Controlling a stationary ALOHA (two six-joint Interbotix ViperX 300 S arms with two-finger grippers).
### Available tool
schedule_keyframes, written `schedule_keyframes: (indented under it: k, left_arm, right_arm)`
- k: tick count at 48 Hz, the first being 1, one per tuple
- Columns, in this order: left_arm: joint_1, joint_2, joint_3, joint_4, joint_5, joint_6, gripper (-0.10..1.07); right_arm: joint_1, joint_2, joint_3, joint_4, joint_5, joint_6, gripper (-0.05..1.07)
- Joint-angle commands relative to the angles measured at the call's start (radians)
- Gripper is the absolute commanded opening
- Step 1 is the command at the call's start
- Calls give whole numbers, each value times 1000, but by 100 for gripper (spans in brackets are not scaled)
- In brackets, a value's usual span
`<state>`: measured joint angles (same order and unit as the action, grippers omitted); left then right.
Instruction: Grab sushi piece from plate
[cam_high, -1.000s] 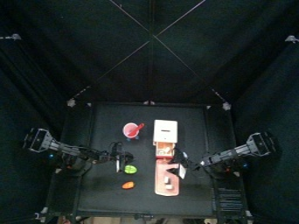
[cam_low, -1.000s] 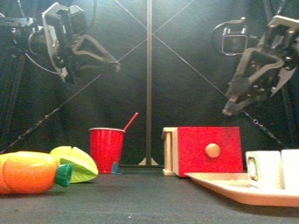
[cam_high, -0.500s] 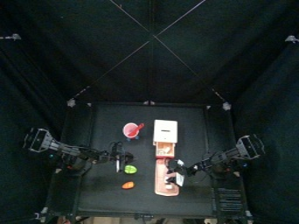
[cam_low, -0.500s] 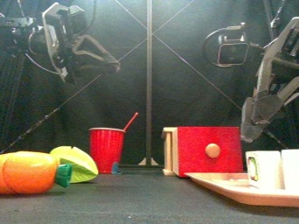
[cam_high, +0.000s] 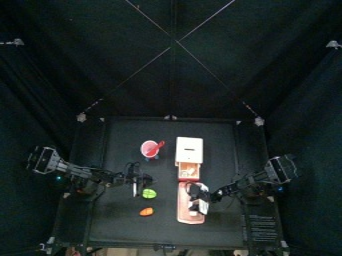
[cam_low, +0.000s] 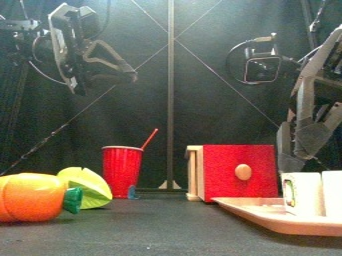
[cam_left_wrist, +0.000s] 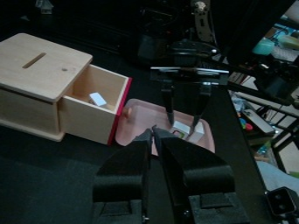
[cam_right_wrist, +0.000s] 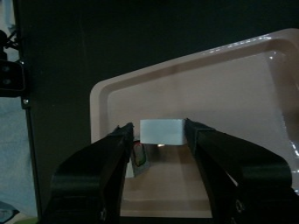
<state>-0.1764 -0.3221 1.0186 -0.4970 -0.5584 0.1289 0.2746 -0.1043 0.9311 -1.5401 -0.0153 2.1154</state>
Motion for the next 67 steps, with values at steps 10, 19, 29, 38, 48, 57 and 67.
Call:
schedule_keyframes:
  k: [10, 19, 29, 38, 48, 57, 67]
  left_arm:
    - [2, 0, -21, 3, -8, 0, 56]
    - [3, 0, -21, 3, -8, 0, 56]
    - [3, 0, -20, 3, -9, 0, 56]
    - [3, 0, -21, 3, -9, 2, 56]
    - [2, 0, -20, 3, -8, 0, 56]
    - [2, 0, -21, 3, -8, 0, 56]
    - [2, 0, -20, 3, -9, 2, 56]
  right_arm:
    - [-5, 34, -31, -3, -14, -2, 85]
    - [-11, 51, -31, -3, -25, -2, 85]
    - [-32, 60, -32, -3, -23, 0, 84]
    - [-40, 61, -31, -5, -23, -2, 84]
    - [-41, 60, -31, -9, -23, -2, 84]
    - [-41, 60, -32, -12, -23, -2, 84]
    - [-41, 61, -32, -23, -23, -2, 84]
